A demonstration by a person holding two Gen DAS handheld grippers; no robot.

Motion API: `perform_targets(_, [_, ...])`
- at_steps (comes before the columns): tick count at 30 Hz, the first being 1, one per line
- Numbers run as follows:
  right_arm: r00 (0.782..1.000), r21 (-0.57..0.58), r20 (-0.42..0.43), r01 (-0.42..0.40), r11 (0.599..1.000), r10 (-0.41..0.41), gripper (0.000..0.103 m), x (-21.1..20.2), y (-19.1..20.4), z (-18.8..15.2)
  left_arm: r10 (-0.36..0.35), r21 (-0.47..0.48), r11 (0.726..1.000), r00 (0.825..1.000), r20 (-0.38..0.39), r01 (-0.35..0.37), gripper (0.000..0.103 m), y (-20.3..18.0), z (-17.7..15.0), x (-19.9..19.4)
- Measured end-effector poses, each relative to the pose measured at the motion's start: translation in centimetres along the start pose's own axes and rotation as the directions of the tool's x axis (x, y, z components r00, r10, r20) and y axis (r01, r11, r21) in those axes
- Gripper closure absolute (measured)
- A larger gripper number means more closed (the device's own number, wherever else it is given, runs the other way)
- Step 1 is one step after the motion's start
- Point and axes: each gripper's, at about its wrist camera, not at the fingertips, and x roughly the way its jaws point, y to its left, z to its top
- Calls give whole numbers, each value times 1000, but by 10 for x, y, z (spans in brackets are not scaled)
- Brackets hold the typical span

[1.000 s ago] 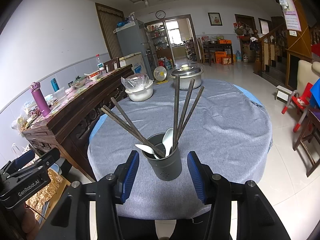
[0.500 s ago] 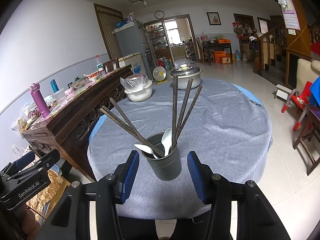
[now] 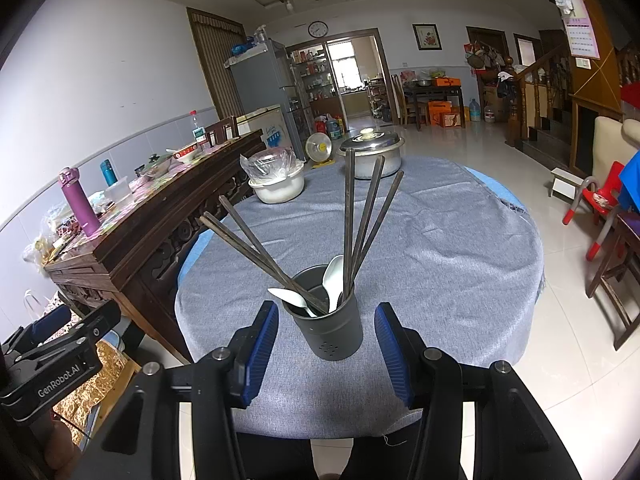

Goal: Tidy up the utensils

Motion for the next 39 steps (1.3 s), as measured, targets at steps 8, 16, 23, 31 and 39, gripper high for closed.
perform_targets(8, [1000,-2,-1,0,1000,0,49,0,0,0,-4,0,1000,1000,-2,4,13,-1,-1,0])
perform_targets(16, [1000,-1,-2,0,1000,0,49,0,0,-1,-5,-3,1000,1000,-9,5,13,0,0,2])
perform_targets(23, [1000,2,-5,-4,1000,4,49,3,1,-2,-3,-2,1000,1000,-15,3,13,0,2,6])
perform_targets(31, [1000,6,-13,-12,1000,12,49,10,4,1,4,-3,1000,1000,-28,-4,13,1,3,11])
perform_targets(39, [999,12,-37,-16,1000,16,49,26,-1,1,14,6,1000,998,-56,-13,13,-4,1,23])
